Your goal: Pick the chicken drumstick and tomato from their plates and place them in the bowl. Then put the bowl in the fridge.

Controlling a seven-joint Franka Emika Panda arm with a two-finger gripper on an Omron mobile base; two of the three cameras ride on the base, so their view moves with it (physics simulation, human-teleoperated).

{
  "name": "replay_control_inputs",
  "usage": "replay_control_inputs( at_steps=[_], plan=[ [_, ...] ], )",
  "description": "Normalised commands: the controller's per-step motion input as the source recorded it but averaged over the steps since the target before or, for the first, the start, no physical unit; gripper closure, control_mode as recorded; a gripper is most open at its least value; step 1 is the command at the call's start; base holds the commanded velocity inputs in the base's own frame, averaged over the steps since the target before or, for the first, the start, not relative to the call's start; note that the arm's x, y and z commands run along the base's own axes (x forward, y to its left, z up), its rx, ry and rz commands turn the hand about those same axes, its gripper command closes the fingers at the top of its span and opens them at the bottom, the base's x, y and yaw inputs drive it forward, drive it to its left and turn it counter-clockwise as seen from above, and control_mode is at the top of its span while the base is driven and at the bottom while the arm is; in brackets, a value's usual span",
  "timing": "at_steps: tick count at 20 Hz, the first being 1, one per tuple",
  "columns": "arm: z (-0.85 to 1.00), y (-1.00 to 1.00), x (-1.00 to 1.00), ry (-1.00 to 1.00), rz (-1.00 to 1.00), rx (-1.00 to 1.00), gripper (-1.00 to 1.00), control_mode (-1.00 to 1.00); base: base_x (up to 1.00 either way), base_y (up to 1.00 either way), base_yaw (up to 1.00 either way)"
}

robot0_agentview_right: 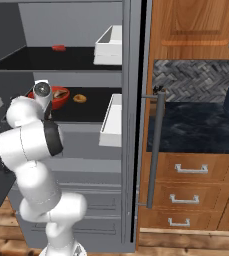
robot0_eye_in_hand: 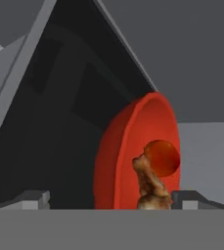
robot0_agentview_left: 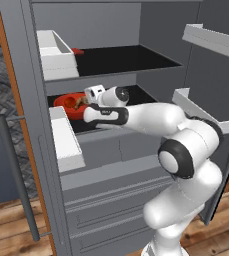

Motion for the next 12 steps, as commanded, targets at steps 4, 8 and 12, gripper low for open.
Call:
replay_control_inputs(
  at_steps=[4, 8, 12],
  plan=[
    [0.29, -0.14, -0.41, 0.01, 0.0, 0.0, -1.0, -1.0, 0.0, 0.0, 0.0],
    [0.31, -0.1, -0.5, 0.02, 0.0, 0.0, -1.0, -1.0, 0.0, 0.0, 0.0],
    [0.26, -0.11, -0.57, 0.0, 0.0, 0.0, -1.0, -1.0, 0.0, 0.0, 0.0]
  ],
)
